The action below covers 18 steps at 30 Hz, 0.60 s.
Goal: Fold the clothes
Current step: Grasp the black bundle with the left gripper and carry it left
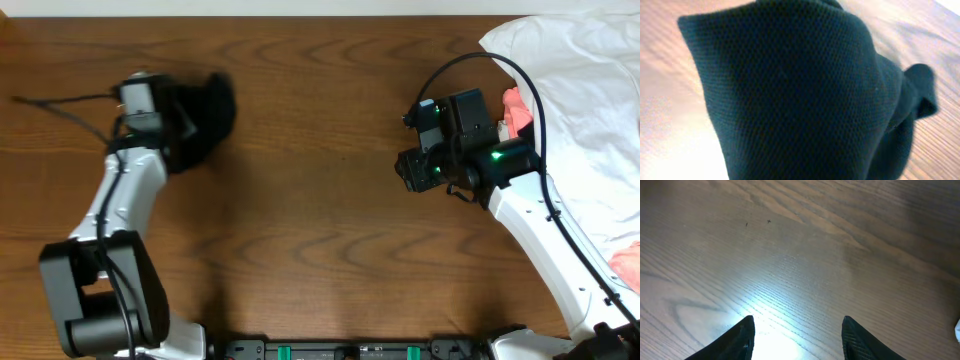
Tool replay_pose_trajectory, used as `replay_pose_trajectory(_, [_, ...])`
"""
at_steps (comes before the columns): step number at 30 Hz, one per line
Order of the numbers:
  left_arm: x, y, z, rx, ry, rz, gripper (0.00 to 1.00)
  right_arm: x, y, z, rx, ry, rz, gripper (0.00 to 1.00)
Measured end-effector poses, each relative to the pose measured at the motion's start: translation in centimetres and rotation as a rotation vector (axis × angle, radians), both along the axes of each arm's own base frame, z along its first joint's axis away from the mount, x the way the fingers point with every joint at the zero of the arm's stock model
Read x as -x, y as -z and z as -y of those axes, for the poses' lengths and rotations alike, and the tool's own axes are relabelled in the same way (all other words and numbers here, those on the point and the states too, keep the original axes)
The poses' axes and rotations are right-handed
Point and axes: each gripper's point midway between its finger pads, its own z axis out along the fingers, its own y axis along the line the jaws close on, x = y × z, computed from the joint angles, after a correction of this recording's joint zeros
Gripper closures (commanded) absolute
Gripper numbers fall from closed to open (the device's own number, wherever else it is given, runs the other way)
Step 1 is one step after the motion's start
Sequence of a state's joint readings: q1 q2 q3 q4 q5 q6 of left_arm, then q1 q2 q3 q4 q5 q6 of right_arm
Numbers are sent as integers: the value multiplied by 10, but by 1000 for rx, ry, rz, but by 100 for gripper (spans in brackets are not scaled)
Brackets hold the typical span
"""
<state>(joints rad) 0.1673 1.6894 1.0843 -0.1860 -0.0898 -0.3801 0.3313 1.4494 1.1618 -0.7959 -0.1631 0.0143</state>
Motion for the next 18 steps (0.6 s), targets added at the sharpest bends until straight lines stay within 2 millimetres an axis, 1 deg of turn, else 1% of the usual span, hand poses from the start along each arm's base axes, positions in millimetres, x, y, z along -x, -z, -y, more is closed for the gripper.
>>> replay_pose_trajectory(3, [13,10,-31,20,-93,-33,94,0,0,0,0,0,0,46])
replay_pose_trajectory(6, [26,18,-53,37,-160,-63,94,0,0,0,0,0,0,46])
replay_pose_trajectory(14, [60,30,-98,73,-304,-121,94,0,0,0,0,0,0,45])
replay_pose_trajectory(18, [77,34,-114,98,-380,-143,94,0,0,0,0,0,0,45])
